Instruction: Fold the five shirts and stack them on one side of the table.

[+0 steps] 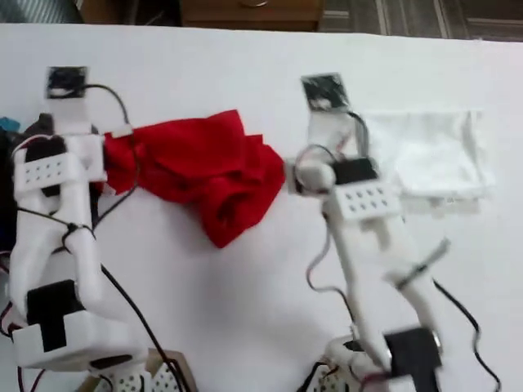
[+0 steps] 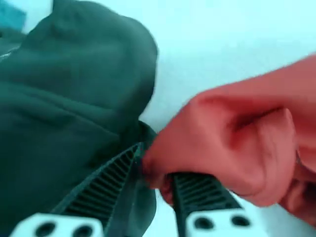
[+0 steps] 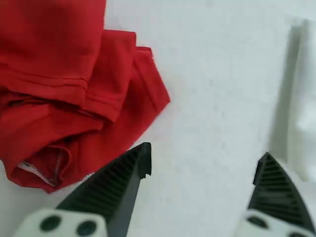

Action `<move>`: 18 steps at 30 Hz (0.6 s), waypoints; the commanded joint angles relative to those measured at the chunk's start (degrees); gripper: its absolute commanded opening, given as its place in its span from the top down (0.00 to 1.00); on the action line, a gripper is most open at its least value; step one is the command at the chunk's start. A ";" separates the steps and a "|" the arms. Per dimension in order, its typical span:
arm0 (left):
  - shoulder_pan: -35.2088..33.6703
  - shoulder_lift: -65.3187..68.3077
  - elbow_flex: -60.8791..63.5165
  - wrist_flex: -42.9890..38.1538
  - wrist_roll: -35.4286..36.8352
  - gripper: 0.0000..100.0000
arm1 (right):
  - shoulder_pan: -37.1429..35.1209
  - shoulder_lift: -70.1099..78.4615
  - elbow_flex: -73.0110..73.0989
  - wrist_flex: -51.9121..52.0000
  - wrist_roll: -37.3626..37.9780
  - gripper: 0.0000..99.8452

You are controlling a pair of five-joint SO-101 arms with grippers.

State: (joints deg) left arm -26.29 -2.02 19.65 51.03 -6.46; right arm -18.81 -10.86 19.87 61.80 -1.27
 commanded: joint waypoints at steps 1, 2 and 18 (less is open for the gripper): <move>-2.73 -0.35 0.13 -2.99 3.87 0.86 | -3.38 10.51 -11.25 3.65 -1.32 0.67; -2.90 -0.35 0.22 -3.52 4.04 0.86 | -3.82 13.41 -13.71 4.53 -1.32 0.67; -2.90 -0.26 0.22 -3.34 3.96 0.86 | -5.76 44.97 -54.42 24.57 -10.99 0.67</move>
State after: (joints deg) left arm -28.66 -2.02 20.00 48.22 -2.86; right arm -23.82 31.60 -28.13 83.60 -11.56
